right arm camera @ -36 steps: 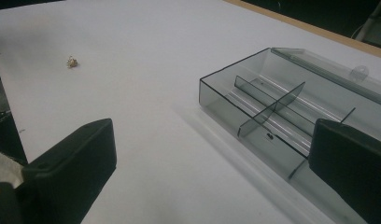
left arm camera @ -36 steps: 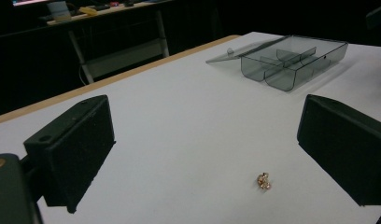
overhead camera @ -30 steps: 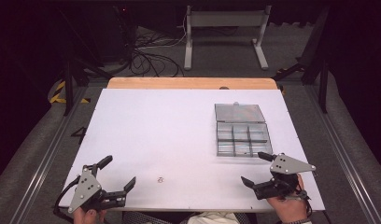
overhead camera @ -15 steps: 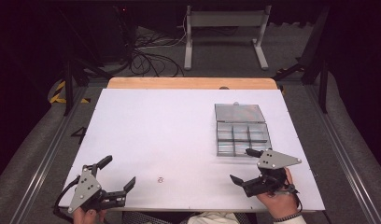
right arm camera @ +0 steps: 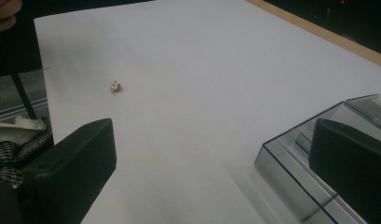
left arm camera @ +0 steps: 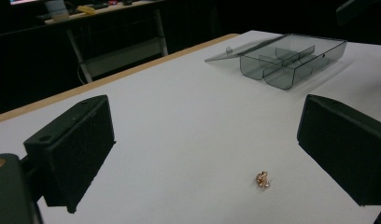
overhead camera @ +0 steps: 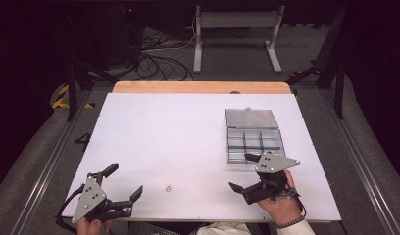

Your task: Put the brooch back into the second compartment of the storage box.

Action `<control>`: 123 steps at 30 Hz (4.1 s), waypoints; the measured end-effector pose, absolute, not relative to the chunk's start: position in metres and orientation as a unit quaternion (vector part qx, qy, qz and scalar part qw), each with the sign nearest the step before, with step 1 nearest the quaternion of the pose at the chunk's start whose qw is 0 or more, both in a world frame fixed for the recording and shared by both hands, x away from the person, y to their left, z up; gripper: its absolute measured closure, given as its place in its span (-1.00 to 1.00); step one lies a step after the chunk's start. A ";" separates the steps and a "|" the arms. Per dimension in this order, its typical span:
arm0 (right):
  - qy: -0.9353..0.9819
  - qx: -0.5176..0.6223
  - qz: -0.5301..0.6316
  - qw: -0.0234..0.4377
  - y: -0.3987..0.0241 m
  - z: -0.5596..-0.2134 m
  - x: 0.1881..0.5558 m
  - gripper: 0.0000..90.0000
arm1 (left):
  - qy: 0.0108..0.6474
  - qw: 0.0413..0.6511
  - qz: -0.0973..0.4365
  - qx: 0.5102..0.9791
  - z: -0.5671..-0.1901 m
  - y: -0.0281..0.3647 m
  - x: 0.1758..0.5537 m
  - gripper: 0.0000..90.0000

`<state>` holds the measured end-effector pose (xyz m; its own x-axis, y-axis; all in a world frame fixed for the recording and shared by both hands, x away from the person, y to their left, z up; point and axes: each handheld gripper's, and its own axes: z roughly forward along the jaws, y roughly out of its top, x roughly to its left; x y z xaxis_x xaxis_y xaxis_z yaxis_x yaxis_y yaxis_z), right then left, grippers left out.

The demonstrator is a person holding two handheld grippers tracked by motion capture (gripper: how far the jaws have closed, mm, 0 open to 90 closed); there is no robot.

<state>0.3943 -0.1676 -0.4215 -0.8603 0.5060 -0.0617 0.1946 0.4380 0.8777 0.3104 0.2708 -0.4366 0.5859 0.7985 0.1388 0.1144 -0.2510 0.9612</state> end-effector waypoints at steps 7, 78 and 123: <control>0.836 0.199 0.488 0.156 -0.158 -0.419 0.395 -0.97 | 0.317 0.524 0.326 0.720 -0.437 0.271 0.310 -0.90; 0.895 0.145 0.419 0.050 -0.016 -0.452 0.415 -0.38 | 0.316 0.526 0.325 0.720 -0.435 0.274 0.311 -0.90; 0.906 0.129 0.400 0.045 0.028 -0.488 0.418 -0.01 | 0.310 0.524 0.325 0.724 -0.435 0.273 0.310 -0.90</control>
<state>0.4184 0.0284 -0.4880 -0.9629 0.2689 0.0224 0.1976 0.6463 0.7371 0.3105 0.2726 -0.4354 0.5966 0.7893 0.1450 0.1082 -0.2582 0.9600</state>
